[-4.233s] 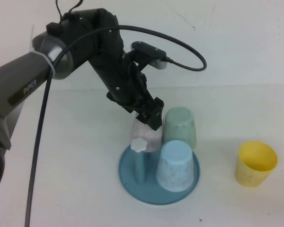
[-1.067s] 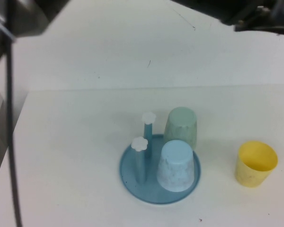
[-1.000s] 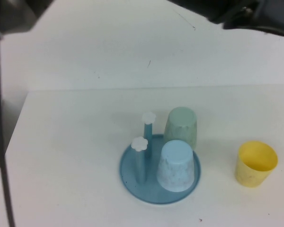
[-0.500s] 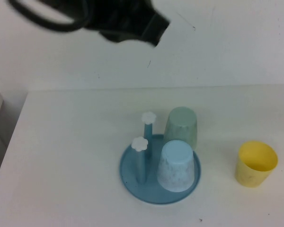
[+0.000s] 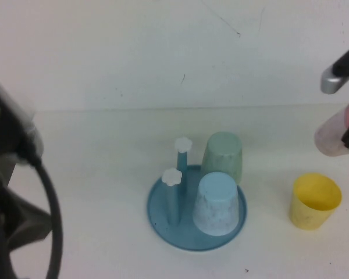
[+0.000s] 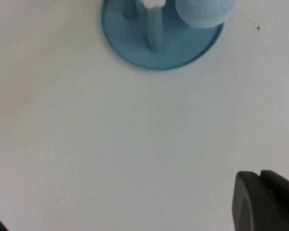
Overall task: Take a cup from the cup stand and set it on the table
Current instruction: Place the cup on the table
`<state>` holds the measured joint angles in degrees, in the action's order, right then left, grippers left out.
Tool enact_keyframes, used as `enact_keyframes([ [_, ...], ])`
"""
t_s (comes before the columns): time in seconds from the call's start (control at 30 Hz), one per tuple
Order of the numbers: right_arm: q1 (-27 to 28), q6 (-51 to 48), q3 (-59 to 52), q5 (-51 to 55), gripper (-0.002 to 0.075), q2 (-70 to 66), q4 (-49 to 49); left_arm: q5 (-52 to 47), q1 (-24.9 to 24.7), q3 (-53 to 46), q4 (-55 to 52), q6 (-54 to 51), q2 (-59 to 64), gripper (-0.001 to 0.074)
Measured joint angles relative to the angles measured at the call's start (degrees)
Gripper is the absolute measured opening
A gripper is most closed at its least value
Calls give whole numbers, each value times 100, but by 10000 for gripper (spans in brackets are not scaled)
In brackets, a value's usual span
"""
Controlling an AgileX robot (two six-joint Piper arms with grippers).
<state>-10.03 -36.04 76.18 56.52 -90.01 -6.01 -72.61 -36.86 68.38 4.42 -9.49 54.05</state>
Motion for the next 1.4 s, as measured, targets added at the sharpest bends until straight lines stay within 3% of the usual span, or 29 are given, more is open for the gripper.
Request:
enact_keyframes([
  [0.27, -348, 86, 674, 23, 18, -1402, 187, 301, 0, -1085, 7, 108, -840, -1],
  [0.63, -343, 86, 921, 141, 23, -2030, 294, 457, 0, -1167, 120, 131, -983, -1],
  [1.1, -343, 298, 990, 12, 252, -2125, 336, 547, 0, -1167, 133, 251, -983, -1],
  [1.4, -343, 798, 1604, 95, 276, -1682, 253, 864, 0, -1167, 133, 319, -983, -1],
])
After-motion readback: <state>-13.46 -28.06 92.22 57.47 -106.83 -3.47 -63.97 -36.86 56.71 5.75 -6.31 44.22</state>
